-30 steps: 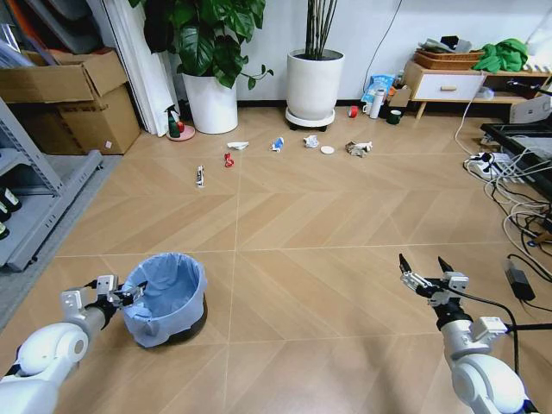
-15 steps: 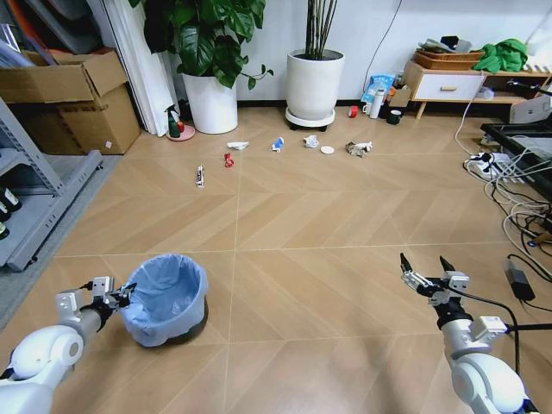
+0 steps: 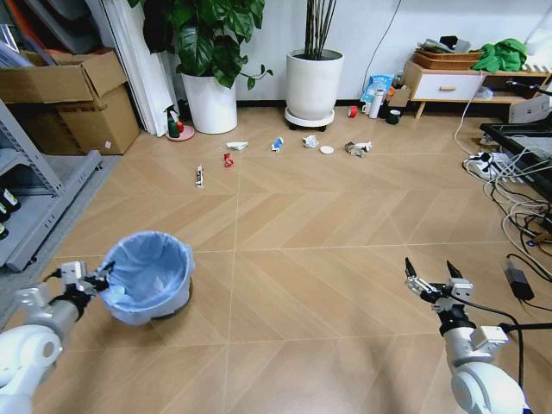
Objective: Pick up the trash bin and place the garbage on the floor into it.
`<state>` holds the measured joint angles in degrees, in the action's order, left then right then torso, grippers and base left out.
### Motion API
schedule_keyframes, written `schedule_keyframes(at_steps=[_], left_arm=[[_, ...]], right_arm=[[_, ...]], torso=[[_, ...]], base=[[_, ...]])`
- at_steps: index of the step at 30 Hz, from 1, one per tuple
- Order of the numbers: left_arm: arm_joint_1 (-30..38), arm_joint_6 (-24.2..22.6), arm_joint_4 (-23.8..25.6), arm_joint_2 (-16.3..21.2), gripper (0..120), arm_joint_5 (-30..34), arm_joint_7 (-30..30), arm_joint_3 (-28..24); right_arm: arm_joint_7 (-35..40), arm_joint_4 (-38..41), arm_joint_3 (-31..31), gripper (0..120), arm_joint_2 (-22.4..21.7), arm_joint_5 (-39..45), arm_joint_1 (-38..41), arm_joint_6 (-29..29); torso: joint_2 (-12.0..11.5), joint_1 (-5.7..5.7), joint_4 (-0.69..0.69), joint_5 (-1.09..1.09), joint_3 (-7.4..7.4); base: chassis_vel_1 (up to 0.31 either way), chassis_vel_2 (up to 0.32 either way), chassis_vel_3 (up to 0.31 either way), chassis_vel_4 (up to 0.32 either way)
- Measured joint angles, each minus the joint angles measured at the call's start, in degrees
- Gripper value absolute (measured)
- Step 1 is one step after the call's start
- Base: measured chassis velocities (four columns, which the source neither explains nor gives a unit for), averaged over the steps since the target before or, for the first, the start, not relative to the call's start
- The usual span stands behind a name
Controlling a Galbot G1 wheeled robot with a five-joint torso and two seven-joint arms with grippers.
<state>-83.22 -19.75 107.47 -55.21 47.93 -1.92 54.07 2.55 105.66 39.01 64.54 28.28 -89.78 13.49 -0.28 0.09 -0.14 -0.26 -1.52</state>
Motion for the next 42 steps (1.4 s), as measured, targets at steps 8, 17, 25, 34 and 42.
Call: schedule_keyframes(at_steps=[8, 17, 25, 34, 42], left_arm=[[-1.2, 1.0, 1.1, -0.3, 0, 0.4, -0.2, 1.2], [-0.4, 0.5, 1.3, -0.5, 0, 0.3, 0.1, -0.5], [-0.3, 0.3, 1.2, -0.5, 0, 0.3, 0.1, -0.8], [-0.3, 0.2, 1.2, -0.4, 0, 0.9, 0.3, -0.8], [-0.3, 0.1, 1.2, -0.5, 0, 0.9, 0.3, -0.9]], right_arm=[[-0.1, -1.0, 0.1, 100, 0.0, -0.6, 0.2, 0.3], [-0.3, -1.6, 0.7, 100, 0.0, -1.4, 0.1, 1.0], [-0.5, -2.0, 0.8, 100, 0.1, -2.1, 0.2, 2.0], [-0.4, -2.3, 0.6, 100, 0.2, -2.6, 0.5, 2.1], [-0.4, -3.2, 1.1, 100, 0.0, -4.6, 0.7, 2.5]], torso=[[0.0, 0.00, -0.01, 0.00, 0.00], [0.0, 0.00, -0.01, -0.01, -0.01], [0.0, 0.01, 0.00, -0.02, 0.00], [0.0, 0.00, -0.01, -0.01, 0.00], [0.0, -0.01, -0.01, -0.01, 0.00]], base=[[0.000, 0.000, 0.000, 0.000], [-0.050, 0.049, 0.041, -0.046], [-0.033, 0.037, 0.035, -0.029], [-0.009, 0.008, 0.011, -0.009], [-0.105, 0.117, 0.109, -0.121]])
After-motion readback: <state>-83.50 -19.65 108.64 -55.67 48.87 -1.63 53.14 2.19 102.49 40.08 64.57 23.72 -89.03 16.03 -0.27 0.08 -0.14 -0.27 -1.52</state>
